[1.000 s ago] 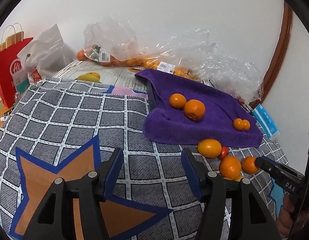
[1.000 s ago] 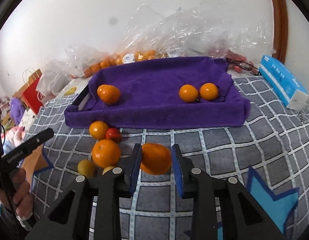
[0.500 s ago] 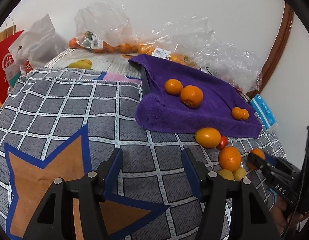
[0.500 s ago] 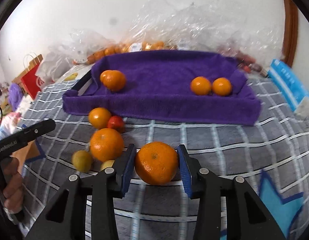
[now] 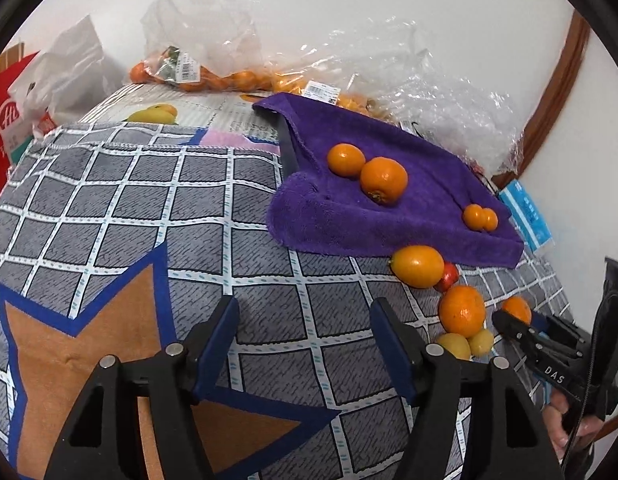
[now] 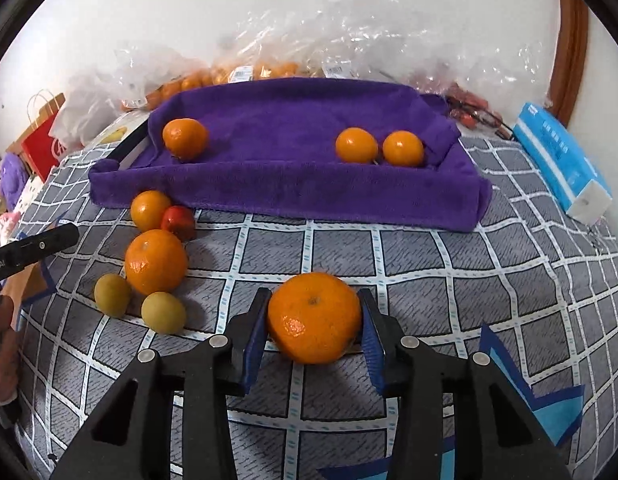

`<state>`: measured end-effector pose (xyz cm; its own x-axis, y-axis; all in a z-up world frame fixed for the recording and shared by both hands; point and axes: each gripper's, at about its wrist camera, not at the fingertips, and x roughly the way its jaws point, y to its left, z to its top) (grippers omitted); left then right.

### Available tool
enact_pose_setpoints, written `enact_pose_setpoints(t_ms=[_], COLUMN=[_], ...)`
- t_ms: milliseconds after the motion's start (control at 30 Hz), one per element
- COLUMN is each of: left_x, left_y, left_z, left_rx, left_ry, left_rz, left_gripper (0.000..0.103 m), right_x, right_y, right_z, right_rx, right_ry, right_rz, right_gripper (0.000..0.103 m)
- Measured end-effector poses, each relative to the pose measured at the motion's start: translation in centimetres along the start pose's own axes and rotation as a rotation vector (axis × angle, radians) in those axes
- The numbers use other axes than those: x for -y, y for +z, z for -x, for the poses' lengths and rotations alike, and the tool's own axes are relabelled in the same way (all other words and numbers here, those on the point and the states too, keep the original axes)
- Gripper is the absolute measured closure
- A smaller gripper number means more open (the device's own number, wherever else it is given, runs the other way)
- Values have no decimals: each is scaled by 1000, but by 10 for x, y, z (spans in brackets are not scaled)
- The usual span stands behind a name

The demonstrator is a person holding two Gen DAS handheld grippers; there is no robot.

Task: Organize fruits
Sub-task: 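Grasp a large orange on the bed with the right tool, then move the left tool to a small yellow fruit while the right tool holds its orange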

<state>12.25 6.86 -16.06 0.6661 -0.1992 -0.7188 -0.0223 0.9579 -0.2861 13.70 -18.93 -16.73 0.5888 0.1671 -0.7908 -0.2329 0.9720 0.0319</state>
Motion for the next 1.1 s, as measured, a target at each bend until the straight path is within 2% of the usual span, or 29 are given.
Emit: enact_pose_setpoints(t_ms=[133, 300, 500, 633, 867, 1000, 1100], left_x=[5, 5, 14, 30, 69, 63, 60], left_y=[0, 0, -2, -9, -9, -11, -13], left_z=[-1, -1, -1, 8, 4, -9, -10], left_rx=[-11, -14, -34, -52, -52, -104, -78], left_ry=[25, 24, 40, -87, -118, -193, -186], left_rz=[-35, -32, -69, -49, -202, -154, -149], left_gripper=[36, 36, 37, 37, 37, 37, 38], right_x=[3, 18, 18, 20, 24, 27, 28], right_y=[-2, -3, -2, -2, -3, -3, -3], right_z=[5, 15, 17, 18, 20, 20, 20], right_rx=[23, 88, 99, 102, 115, 120, 122], right_ry=[31, 83, 75, 85, 94, 103, 113], right_rz=[-15, -81, -86, -96, -116, -135, -145], right_gripper=[61, 61, 61, 61, 61, 61, 61])
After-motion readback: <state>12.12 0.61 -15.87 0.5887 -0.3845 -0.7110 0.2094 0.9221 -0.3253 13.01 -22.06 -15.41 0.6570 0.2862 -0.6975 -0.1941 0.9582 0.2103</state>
